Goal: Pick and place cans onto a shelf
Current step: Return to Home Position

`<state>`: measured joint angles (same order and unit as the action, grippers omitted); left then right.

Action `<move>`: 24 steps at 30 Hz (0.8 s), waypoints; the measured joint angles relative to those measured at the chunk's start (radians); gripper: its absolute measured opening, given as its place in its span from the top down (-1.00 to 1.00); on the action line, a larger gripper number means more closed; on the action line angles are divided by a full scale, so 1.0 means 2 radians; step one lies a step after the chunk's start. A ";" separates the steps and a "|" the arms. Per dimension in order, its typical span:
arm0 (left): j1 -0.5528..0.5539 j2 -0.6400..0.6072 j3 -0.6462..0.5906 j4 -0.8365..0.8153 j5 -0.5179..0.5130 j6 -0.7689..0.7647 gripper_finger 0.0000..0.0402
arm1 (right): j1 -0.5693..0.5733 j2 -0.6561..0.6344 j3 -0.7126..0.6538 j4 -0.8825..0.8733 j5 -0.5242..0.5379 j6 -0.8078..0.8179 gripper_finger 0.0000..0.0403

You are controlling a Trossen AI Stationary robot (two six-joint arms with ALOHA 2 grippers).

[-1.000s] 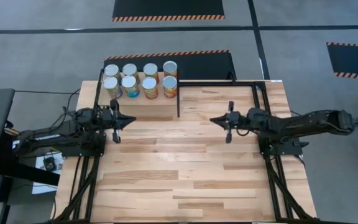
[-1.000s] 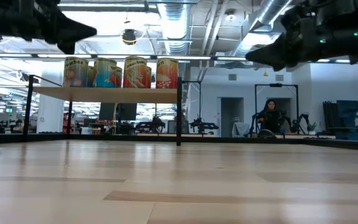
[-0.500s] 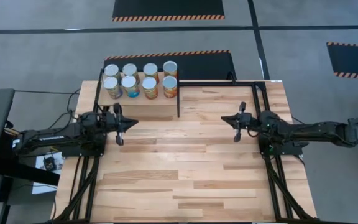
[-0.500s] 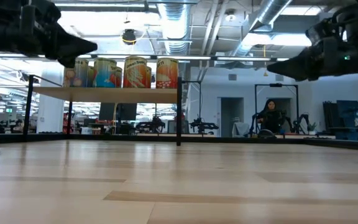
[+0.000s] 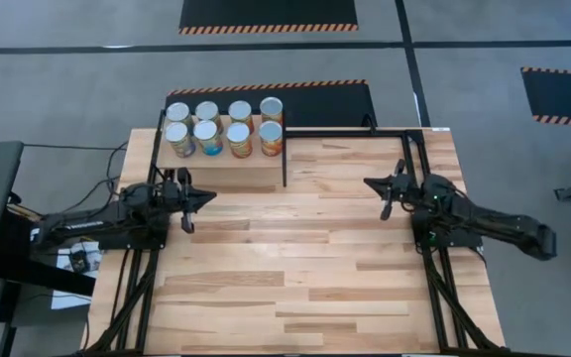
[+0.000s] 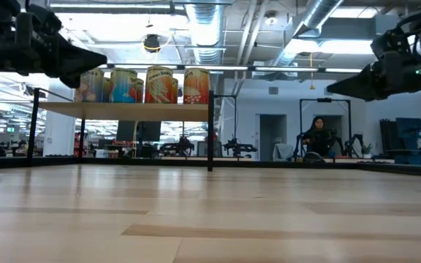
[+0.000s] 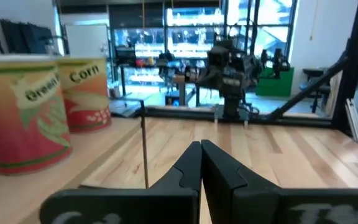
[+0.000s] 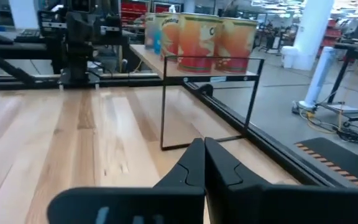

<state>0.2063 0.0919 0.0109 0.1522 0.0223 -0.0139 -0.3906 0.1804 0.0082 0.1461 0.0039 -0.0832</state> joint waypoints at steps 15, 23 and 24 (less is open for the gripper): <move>-0.014 -0.042 -0.001 -0.062 -0.017 -0.010 1.00 | 0.047 -0.089 -0.001 -0.039 0.031 0.013 0.98; -0.014 -0.042 -0.001 -0.062 -0.017 0.008 1.00 | 0.091 -0.079 -0.001 -0.042 0.115 -0.004 0.85; -0.014 -0.042 -0.001 -0.062 -0.017 0.008 1.00 | 0.091 -0.075 -0.001 -0.042 0.115 0.005 0.82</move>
<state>0.1791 0.0074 0.0090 0.0284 -0.0124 0.0029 -0.2090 0.0297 0.0067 0.0625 0.2330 -0.0734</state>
